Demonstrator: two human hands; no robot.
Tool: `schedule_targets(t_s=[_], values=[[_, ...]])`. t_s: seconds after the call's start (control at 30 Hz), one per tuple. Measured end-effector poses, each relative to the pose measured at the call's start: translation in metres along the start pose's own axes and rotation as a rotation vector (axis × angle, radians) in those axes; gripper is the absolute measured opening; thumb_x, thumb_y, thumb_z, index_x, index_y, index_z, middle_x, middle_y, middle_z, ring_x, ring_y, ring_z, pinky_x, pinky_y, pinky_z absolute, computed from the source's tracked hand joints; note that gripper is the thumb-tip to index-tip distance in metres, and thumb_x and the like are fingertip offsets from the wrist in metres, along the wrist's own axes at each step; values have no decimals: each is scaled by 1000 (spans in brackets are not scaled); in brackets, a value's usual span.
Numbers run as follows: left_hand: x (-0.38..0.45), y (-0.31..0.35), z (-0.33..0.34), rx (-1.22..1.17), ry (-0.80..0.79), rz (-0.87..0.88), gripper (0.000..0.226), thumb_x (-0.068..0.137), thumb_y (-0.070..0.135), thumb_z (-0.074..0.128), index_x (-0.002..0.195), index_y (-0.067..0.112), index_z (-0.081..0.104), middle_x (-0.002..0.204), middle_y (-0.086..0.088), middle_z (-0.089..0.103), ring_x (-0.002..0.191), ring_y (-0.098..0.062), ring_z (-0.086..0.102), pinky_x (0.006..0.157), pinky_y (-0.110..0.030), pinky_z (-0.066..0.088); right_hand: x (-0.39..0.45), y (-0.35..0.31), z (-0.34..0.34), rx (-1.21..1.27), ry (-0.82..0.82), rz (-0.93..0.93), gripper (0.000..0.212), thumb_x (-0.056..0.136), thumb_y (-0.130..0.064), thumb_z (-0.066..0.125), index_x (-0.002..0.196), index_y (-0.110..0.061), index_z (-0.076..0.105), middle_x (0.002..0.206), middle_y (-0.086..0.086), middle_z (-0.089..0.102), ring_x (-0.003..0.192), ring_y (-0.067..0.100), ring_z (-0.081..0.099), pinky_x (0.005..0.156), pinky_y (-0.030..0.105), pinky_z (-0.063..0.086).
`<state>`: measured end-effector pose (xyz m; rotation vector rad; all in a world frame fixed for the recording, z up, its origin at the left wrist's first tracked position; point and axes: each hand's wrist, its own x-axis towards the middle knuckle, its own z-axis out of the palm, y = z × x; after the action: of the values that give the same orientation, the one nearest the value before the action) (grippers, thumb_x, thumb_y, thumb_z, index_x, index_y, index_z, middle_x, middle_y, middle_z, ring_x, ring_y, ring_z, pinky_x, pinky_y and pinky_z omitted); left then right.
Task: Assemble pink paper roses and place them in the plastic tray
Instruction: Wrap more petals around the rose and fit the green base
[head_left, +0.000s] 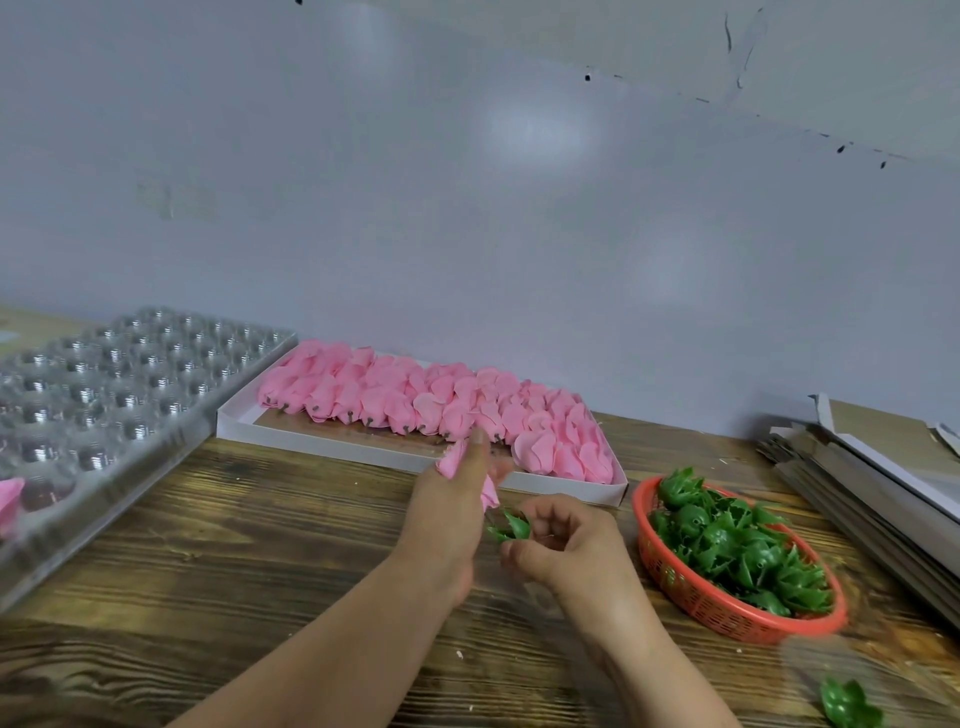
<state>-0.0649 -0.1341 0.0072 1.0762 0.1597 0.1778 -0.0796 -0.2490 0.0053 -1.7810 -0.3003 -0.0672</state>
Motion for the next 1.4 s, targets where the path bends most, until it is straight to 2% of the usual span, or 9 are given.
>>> schedule_targets(t_s=[0.13,0.23,0.37,0.47,0.6,0.83,1.03,1.23,1.4], values=[[-4,4,3,47,-26,100,43,90,48,50,61,28,74,85,8,76,71,5,67,51,-9,46,0,0,2,-6,-2,-11,24,71,15,68,83,-6,65,72,11,62,59,15,50,53,23,39],[-8,1,4,86,-96,59,40,90,49,48,74,27,78,87,12,75,73,-1,70,61,-21,51,-3,-3,4,63,-24,-20,29,71,18,65,81,-9,67,66,5,64,47,4,50,46,15,39],[-9,0,4,99,-79,8,42,92,52,46,87,21,75,85,5,76,69,-14,71,51,-24,51,-4,-4,6,202,-24,9,29,74,25,57,84,-1,65,64,7,64,49,9,54,48,18,46],[-8,-1,5,84,-60,-8,43,91,53,47,87,18,74,86,-3,76,76,-24,70,62,-32,53,-3,-4,7,307,8,27,31,74,28,51,83,3,65,74,15,67,67,22,62,63,29,55],[-7,-3,4,96,-59,-26,46,92,52,47,90,15,73,90,-6,76,80,-27,70,59,-30,49,-3,-2,9,389,15,82,25,74,29,49,89,13,61,72,18,65,63,21,64,61,27,56],[-6,-2,1,-27,-101,-70,44,89,47,50,89,9,71,91,-6,76,90,-25,72,84,-43,56,-1,-2,9,449,121,89,23,71,25,58,81,5,63,71,16,69,65,22,65,64,28,57],[-3,-4,3,-218,-50,-135,40,95,43,47,72,13,60,85,-9,76,78,-17,73,74,-40,53,0,1,11,400,196,70,28,75,21,60,62,-3,65,61,11,66,57,20,64,59,25,56],[-1,-7,1,-301,-49,-213,36,96,42,46,80,12,59,89,-8,76,94,-21,70,87,-44,53,-1,1,12,109,182,34,11,78,10,65,68,7,65,75,34,63,66,28,58,74,56,51],[3,-9,0,-336,-89,-265,33,97,38,48,81,11,58,93,-8,76,92,-19,71,97,-50,47,0,3,13,72,182,37,13,79,10,66,66,10,62,73,40,58,65,27,53,65,43,44]])
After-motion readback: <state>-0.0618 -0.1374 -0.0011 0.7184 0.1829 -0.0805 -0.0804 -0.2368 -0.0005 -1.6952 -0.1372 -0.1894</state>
